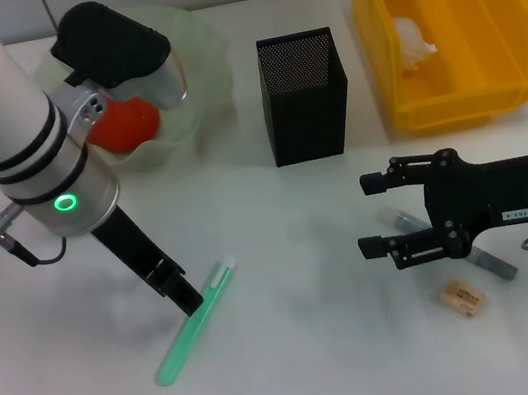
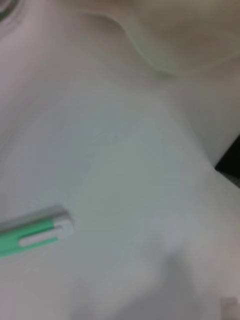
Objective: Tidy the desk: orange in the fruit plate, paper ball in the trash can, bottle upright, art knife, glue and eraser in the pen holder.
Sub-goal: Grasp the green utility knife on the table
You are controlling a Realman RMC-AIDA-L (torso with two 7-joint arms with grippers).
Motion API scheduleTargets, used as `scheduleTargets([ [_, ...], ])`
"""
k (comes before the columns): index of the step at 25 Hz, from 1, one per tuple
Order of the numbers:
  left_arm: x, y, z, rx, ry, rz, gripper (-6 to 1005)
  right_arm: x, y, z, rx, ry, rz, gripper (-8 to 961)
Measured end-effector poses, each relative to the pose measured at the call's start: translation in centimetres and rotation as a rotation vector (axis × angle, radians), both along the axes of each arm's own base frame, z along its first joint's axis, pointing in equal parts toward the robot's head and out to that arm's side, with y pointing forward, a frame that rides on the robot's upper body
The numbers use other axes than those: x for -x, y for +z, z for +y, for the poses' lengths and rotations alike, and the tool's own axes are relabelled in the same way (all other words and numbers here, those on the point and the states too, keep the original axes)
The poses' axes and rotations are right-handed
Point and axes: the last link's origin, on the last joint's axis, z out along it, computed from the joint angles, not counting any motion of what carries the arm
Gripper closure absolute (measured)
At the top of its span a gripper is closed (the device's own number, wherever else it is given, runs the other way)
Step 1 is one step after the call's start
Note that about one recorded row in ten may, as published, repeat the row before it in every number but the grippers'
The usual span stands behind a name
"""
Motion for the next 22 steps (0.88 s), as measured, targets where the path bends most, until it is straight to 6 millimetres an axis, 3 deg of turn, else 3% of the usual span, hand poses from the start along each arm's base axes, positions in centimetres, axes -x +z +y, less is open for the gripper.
scheduleTargets([
  [10, -1.0, -1.8, -1.0, 0.058, -0.023, -0.051, 253, 0.0, 0.1, 0.1, -0.006, -0.010, 0.005, 142],
  [22, -0.7, -2.7, -1.3, 0.061, -0.054, -0.047, 263, 0.1, 0.1, 0.2, -0.006, -0.015, 0.008, 142],
])
